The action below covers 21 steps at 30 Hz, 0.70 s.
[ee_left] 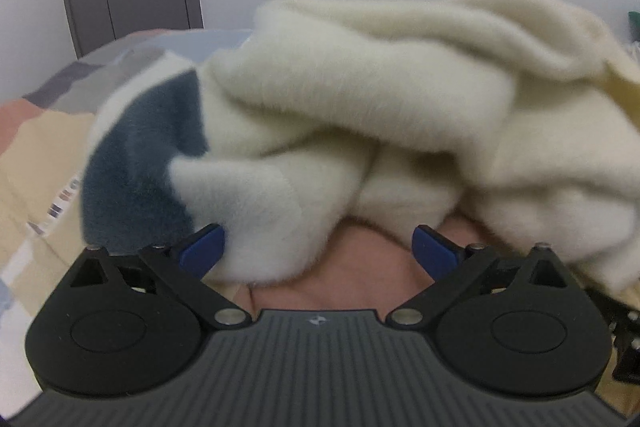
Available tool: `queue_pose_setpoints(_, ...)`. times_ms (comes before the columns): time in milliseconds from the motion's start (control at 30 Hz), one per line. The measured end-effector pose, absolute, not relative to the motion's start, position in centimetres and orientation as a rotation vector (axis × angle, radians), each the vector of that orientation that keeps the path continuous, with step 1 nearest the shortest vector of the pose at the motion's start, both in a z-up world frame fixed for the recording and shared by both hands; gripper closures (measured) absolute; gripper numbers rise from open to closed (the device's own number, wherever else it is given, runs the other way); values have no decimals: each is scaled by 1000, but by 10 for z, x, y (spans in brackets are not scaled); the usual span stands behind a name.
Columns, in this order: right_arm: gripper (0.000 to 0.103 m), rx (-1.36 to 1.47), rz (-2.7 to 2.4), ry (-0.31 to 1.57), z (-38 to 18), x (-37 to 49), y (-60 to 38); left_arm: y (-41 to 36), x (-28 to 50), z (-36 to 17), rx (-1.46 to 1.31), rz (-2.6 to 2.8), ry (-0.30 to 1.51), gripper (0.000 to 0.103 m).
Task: Fold large clothes
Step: 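Reach both grippers into the cream sweater and close on its fabric, then lift the sweater with both grippers, pulling it up off the bed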
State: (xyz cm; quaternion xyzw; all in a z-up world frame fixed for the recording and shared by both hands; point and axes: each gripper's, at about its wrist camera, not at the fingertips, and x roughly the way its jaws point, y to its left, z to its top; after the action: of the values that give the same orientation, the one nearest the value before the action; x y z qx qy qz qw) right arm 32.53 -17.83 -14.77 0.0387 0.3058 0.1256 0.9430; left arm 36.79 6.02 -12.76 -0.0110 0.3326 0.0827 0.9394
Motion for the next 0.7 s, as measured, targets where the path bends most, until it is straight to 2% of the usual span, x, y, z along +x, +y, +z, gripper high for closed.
queue_pose_setpoints(133,1,92,262,605,-154,344,-171,62,379,-138,-14,200,697,23)
queue_pose_setpoints(167,11,102,254,610,-155,349,-170,63,379,-138,-18,210,689,30)
queue_pose_setpoints(200,31,114,241,612,-156,354,-170,65,380,-137,-26,221,683,40)
queue_pose_setpoints(267,43,137,228,617,-155,361,-173,71,379,-134,-52,251,676,56)
queue_pose_setpoints(300,60,156,241,611,-153,361,-175,74,379,-132,-76,249,673,60)
queue_pose_setpoints(333,70,156,244,603,-151,359,-177,78,377,-130,-99,245,670,62)
queue_pose_setpoints(400,82,147,234,594,-146,354,-180,82,371,-125,-119,243,655,70)
queue_pose_setpoints(500,87,181,220,590,-134,344,-188,87,357,-114,-149,235,631,76)
queue_pose_setpoints(700,88,185,148,516,-99,311,-206,96,319,-85,-225,234,563,82)
